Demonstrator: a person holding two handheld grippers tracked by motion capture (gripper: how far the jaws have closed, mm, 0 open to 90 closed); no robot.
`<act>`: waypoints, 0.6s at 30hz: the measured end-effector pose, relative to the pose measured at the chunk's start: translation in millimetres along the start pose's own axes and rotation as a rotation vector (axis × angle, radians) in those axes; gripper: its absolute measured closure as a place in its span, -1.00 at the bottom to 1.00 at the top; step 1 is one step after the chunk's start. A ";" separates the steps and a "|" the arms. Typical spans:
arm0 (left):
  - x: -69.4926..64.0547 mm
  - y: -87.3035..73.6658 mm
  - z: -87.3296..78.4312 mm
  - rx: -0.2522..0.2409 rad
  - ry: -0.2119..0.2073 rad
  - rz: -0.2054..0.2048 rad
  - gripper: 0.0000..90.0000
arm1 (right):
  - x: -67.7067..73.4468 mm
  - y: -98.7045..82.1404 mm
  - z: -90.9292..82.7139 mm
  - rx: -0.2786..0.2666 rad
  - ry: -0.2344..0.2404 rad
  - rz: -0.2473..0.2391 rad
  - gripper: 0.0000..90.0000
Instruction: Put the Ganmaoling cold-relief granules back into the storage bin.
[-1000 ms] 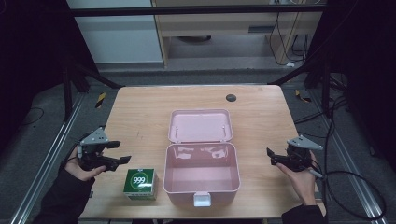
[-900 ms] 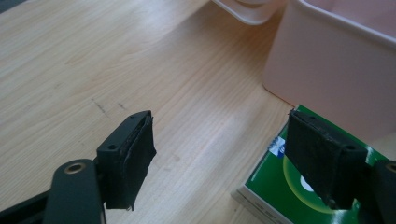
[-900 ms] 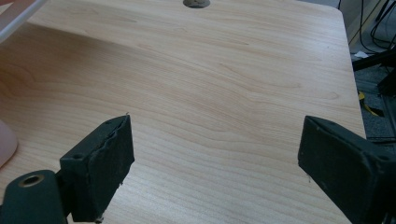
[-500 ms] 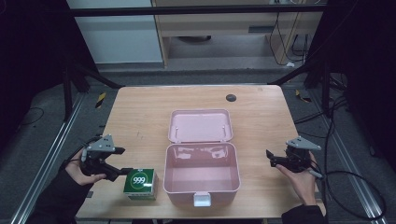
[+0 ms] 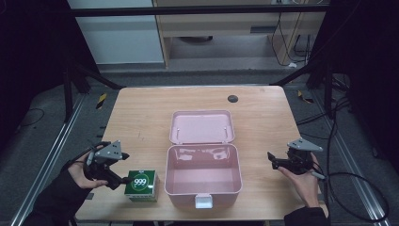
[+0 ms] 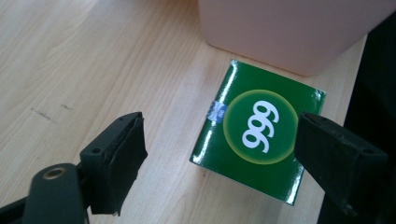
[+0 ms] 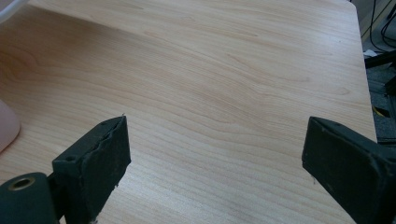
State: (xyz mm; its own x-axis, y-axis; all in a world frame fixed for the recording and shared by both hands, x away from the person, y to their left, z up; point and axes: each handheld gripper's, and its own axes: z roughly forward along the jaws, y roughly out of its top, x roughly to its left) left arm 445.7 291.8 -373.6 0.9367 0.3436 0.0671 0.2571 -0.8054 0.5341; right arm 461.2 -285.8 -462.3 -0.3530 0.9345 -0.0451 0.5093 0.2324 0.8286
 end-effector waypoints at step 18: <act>-13.1 14.7 13.1 0.119 -0.055 0.123 -0.76 | 0.3 -0.9 1.0 0.017 0.009 -0.011 -0.85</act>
State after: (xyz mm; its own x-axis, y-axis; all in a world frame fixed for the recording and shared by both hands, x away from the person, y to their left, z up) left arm 440.3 269.1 -377.7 0.9735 0.2148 0.0783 0.1630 -0.8923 0.4210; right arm 461.4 -285.5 -463.6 -0.3660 0.9293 -0.0492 0.5185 0.2475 0.8184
